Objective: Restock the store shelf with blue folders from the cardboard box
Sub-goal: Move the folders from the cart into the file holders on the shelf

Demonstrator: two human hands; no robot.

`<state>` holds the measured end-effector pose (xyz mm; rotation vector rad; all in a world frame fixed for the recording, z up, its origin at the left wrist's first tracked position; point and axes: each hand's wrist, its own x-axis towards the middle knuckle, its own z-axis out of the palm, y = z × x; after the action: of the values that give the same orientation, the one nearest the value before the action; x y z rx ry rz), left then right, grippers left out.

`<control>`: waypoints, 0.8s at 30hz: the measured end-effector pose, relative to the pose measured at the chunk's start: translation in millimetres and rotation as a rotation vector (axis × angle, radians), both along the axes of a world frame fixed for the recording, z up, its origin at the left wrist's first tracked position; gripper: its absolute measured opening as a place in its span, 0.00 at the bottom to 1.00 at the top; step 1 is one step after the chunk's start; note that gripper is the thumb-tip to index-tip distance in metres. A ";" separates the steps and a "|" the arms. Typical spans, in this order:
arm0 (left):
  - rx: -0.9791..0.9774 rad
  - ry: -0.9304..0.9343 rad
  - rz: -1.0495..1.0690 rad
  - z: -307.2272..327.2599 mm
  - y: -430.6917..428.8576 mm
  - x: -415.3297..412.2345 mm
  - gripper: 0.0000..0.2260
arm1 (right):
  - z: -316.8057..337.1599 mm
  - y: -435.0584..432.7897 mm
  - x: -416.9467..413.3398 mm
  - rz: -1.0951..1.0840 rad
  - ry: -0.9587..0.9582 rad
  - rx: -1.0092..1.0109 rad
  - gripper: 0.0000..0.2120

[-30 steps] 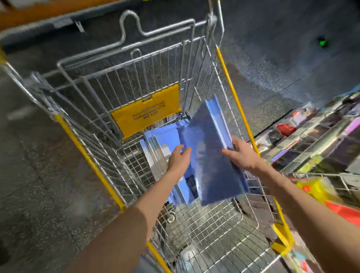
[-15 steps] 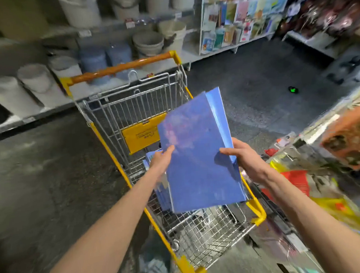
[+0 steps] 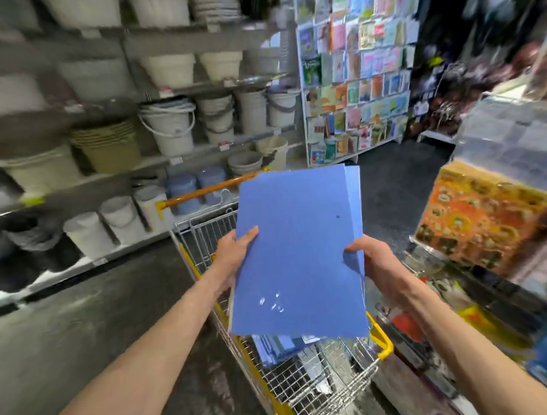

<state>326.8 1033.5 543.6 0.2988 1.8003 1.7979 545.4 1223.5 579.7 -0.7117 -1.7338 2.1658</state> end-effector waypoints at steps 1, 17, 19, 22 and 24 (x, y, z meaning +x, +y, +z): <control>0.013 0.039 0.015 11.9 -2.8 2.8 0.18 | 6.7 -4.8 0.6 -0.003 0.025 -0.008 0.31; 0.150 0.362 -0.011 151.8 -88.7 35.4 0.13 | 115.4 -127.7 52.8 -0.241 0.162 0.229 0.19; 0.157 0.391 -0.016 163.2 -84.2 53.6 0.12 | 126.0 -132.3 72.4 -0.281 0.173 0.247 0.18; 0.222 0.385 -0.052 182.0 -68.3 91.6 0.13 | 144.8 -132.9 111.9 -0.369 0.179 0.304 0.18; 0.280 0.374 -0.079 194.2 -50.8 120.0 0.16 | 154.7 -129.0 143.2 -0.436 0.199 0.344 0.17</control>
<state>446.9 982.7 737.8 0.8527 1.7386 2.0388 688.6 1094.5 734.4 -0.6787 -1.6092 1.5454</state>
